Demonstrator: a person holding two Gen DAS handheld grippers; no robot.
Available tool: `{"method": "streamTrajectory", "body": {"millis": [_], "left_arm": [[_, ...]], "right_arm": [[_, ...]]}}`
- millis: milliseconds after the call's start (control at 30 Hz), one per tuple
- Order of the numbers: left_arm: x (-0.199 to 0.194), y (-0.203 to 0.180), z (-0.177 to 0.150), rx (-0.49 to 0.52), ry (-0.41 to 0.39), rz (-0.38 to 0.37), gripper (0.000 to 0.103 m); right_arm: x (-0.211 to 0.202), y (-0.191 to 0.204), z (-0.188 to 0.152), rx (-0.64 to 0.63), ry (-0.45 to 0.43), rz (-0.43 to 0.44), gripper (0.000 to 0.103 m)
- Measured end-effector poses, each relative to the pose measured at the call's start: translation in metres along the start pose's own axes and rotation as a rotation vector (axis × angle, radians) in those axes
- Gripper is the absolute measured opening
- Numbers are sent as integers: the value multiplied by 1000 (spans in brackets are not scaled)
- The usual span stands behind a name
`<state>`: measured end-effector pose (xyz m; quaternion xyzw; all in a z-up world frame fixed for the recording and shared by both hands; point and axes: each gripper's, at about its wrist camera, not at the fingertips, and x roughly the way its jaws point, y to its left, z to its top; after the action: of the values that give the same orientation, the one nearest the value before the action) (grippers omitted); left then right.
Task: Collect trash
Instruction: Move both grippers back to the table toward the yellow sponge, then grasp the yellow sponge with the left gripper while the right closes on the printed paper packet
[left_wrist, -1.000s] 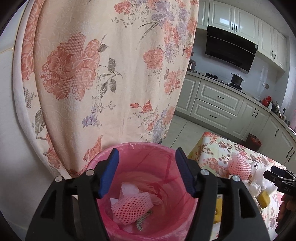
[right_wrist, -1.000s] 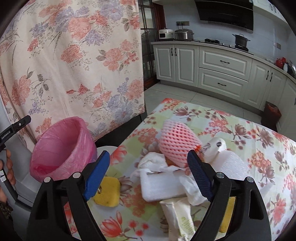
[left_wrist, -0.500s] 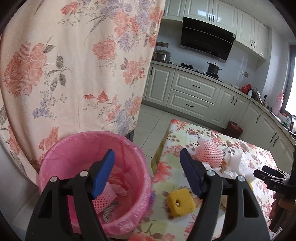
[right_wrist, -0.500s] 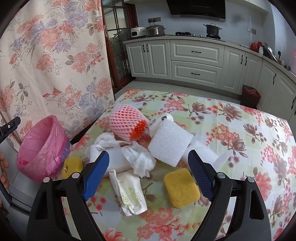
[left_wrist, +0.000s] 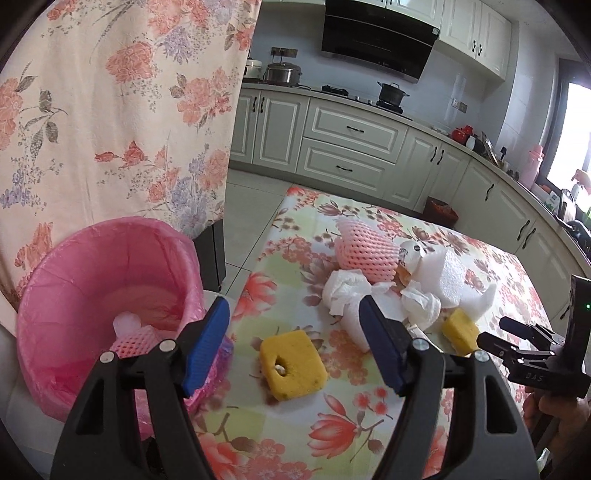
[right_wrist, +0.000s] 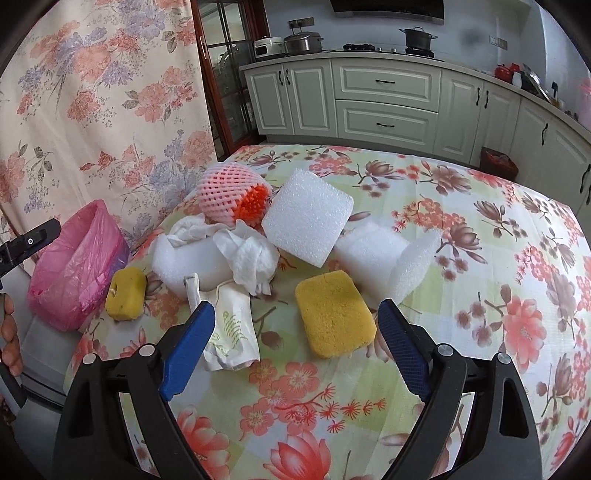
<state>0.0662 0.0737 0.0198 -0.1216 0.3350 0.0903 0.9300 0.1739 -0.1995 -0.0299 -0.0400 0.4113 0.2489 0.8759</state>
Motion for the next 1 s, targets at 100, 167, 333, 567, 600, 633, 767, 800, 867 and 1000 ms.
{"method": "streamTrajectory", "body": {"millis": [100,167,333,567,600,633,767,800,867,1000], "left_arm": [[8,-8,-10,2,37,-3,69],[14,-12,-16,5,63,-6,69],[29,-19,-29,6,118,4,69],[48,-17,-40,-25,196,14,69],[51,-17,-41,-27,206,17,68],[54,-17,-42,-27,212,17,67],[60,-17,-47,-32,232,32,66],[62,-16,-47,-36,237,33,66],[66,-15,-48,-43,248,35,66],[70,-12,-49,-56,259,45,66]], "right_arm": [[3,-2,-6,2,14,7,84],[5,-3,-10,3,21,13,84],[8,-1,-13,-3,31,32,84],[11,7,-15,-15,39,61,84],[11,8,-15,-17,39,65,84],[12,9,-15,-20,40,68,84],[14,14,-15,-30,47,77,84],[16,16,-15,-36,51,79,84],[19,19,-16,-44,58,84,84],[26,28,-16,-65,74,92,84]]}}
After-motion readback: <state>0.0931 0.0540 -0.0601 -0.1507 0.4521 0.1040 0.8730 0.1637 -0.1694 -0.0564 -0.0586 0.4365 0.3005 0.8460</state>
